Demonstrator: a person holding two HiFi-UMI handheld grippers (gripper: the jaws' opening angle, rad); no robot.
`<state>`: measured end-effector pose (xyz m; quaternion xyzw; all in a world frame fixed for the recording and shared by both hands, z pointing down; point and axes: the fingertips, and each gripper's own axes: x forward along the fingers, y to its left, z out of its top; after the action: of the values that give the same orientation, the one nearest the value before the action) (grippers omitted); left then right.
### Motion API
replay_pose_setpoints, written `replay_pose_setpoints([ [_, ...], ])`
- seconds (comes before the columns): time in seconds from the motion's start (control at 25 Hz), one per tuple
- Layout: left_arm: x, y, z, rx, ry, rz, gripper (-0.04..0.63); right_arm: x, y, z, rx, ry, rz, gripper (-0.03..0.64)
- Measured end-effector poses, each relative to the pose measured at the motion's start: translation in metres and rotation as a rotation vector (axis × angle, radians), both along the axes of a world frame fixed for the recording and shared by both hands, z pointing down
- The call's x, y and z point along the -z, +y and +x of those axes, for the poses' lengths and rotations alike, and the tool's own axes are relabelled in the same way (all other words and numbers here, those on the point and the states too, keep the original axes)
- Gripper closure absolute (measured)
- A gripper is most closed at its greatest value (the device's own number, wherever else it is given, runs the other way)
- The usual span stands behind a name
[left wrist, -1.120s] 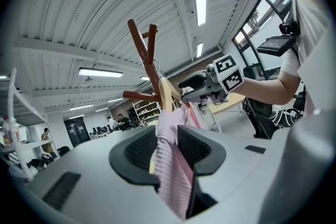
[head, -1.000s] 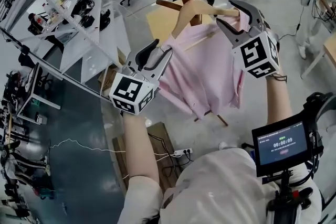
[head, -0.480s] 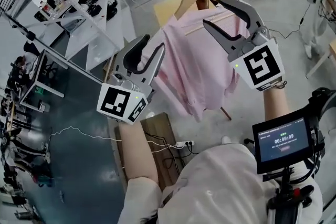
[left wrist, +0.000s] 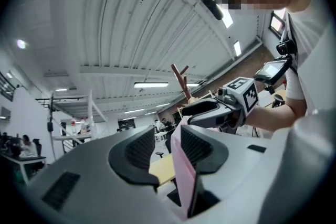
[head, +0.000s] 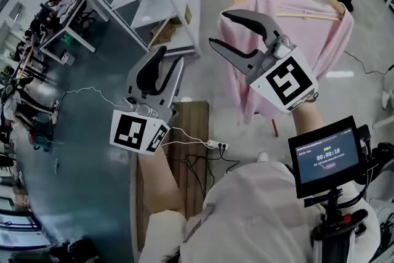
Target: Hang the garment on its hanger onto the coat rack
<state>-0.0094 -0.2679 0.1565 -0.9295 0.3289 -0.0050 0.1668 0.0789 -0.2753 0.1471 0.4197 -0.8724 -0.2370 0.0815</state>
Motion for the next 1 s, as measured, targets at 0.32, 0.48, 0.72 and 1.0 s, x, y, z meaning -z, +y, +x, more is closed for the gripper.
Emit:
replay_pose_setpoints([
  [0.32, -0.09, 0.055, -0.175, 0.237, 0.132, -0.115, 0.488, -0.076, 0.044, -0.174, 0.282, -0.075, -0.045, 0.445],
  [0.48, -0.108, 0.066, -0.202, 0.338, 0.129, -0.136, 0.532, -0.091, 0.053, -0.206, 0.383, -0.081, -0.084, 0.445],
  [0.72, -0.141, 0.074, -0.23, 0.401, 0.149, -0.191, 0.588, -0.121, 0.062, -0.246, 0.444, -0.071, -0.15, 0.445],
  [1.0, -0.162, 0.084, -0.239, 0.394, 0.209, -0.288, 0.589, -0.128, 0.064, -0.256, 0.465, -0.089, -0.183, 0.445],
])
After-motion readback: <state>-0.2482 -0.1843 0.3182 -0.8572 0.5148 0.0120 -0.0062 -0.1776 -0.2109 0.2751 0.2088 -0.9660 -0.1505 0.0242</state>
